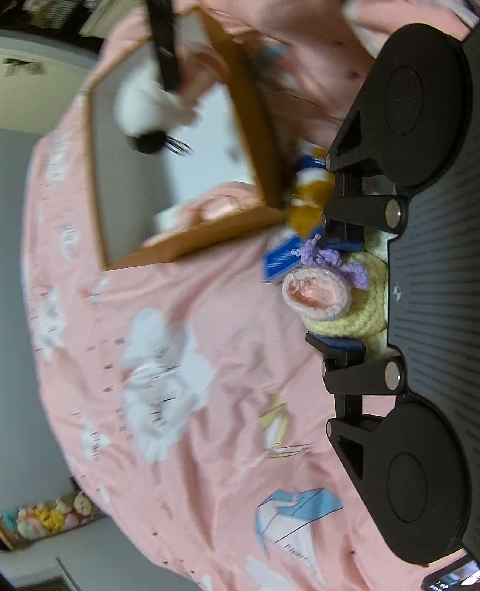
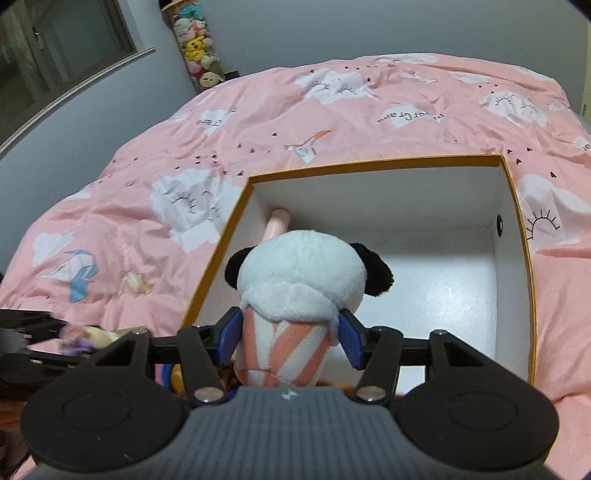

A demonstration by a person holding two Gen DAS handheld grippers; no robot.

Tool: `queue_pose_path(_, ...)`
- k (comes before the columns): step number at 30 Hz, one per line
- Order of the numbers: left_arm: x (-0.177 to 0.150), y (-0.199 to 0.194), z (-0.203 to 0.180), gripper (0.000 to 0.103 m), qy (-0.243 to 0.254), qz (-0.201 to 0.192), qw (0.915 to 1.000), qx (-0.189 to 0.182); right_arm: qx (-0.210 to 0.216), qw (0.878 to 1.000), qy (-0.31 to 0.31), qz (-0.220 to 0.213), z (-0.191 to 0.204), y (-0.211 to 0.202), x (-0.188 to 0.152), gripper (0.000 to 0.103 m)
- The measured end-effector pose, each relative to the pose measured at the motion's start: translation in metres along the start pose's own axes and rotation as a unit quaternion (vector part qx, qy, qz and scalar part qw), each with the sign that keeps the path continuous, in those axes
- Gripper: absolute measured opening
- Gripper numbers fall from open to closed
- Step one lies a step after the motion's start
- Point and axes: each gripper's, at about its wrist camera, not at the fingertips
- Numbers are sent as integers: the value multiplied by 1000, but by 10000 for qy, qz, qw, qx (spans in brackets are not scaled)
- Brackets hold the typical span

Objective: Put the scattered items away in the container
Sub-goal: 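Carry the panda plush with the right tool while the left tool carries the crocheted doll toward the box, then lower the panda plush into the box with the right tool while the left tool lowers the doll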

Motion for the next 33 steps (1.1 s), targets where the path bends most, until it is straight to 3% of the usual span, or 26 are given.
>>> queue_pose_path(9,46,-45,-2,47,-452,-998,9920,-621,-348,9991,-76,251,-4,32,9,59)
queue_pose_path(18,101,-42,-47,47,-240,-1167,9835,-1358,-466,9988,-100,76,-15,21,13,59)
queue_pose_path(24,122,6,-84,47,-159,-608,9827,-1742,-641,9978,30,160,-35,22,10,59)
queue_pose_path(30,132,68,-97,47,-434,234,9803,-1913,-665,9970,222,335,-54,29,-1,59)
queue_pose_path(33,133,86,-101,47,-446,368,9817,-1812,-663,9966,292,381,-60,34,-5,59)
Point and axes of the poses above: each gripper's, at about its wrist camera, not at the fingertips, and y roughly the way its jaws point, z to its left, x to its top, and after that the axes turned 8 degrees about -y, right-handed
